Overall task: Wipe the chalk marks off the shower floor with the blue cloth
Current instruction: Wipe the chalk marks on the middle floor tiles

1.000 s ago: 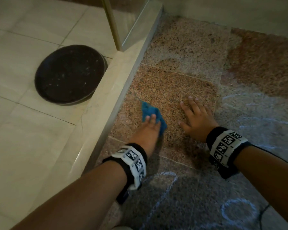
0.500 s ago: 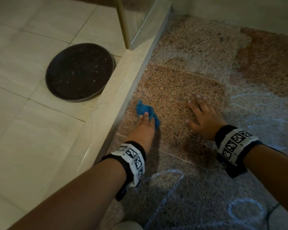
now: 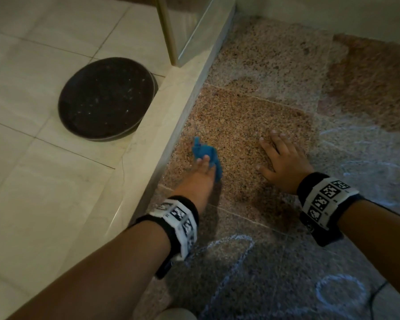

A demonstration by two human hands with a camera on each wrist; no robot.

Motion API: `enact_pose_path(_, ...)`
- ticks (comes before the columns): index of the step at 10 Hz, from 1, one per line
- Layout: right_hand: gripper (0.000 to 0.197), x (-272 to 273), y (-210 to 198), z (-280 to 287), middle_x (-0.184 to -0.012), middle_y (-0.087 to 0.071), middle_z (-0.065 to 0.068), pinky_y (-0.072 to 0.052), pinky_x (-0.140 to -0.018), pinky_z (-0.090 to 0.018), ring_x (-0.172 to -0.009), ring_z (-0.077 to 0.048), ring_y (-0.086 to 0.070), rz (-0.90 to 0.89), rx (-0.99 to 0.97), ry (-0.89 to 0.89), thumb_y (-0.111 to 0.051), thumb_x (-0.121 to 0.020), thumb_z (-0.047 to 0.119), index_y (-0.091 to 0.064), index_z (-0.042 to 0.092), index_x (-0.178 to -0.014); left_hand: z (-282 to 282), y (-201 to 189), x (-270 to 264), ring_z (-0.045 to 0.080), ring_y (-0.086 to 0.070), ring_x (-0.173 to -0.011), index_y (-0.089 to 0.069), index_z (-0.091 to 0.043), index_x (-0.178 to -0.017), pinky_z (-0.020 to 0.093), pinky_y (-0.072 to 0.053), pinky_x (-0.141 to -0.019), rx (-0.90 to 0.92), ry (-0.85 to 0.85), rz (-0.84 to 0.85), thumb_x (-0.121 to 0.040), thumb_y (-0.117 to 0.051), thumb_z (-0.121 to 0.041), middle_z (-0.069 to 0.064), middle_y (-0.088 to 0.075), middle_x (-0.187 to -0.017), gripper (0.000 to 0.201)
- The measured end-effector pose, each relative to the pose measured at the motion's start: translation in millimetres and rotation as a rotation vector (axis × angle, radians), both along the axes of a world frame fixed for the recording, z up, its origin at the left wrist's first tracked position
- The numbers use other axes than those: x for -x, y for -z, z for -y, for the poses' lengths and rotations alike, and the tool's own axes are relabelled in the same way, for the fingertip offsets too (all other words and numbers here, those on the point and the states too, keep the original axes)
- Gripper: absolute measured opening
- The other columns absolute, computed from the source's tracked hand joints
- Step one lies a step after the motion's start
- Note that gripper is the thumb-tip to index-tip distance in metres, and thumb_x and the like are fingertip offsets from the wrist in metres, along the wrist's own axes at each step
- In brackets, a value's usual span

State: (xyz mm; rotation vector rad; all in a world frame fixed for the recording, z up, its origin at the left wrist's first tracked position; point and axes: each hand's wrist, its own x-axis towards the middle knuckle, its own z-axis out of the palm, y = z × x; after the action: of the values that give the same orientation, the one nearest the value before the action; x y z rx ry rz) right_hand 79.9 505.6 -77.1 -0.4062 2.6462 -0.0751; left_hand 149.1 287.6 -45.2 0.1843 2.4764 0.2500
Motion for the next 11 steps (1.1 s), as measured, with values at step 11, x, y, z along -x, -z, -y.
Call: enact_pose_path(11, 0.088, 23.2, 1.1, 7.3, -0.157, 0.013, -0.008, -0.002, -0.115, -0.056, -0.144, -0.030, 0.009, -0.021, 0.005, 0.086, -0.033, -0.082, 0.074, 0.004, 0.031, -0.149, 4.3, 8.3, 130.3, 0.027, -0.007, -0.149, -0.013, -0.010, -0.154, 0.034, -0.016, -0.119, 0.050, -0.215, -0.140, -0.098, -0.039, 0.004, 0.011, 0.006, -0.162, 0.064)
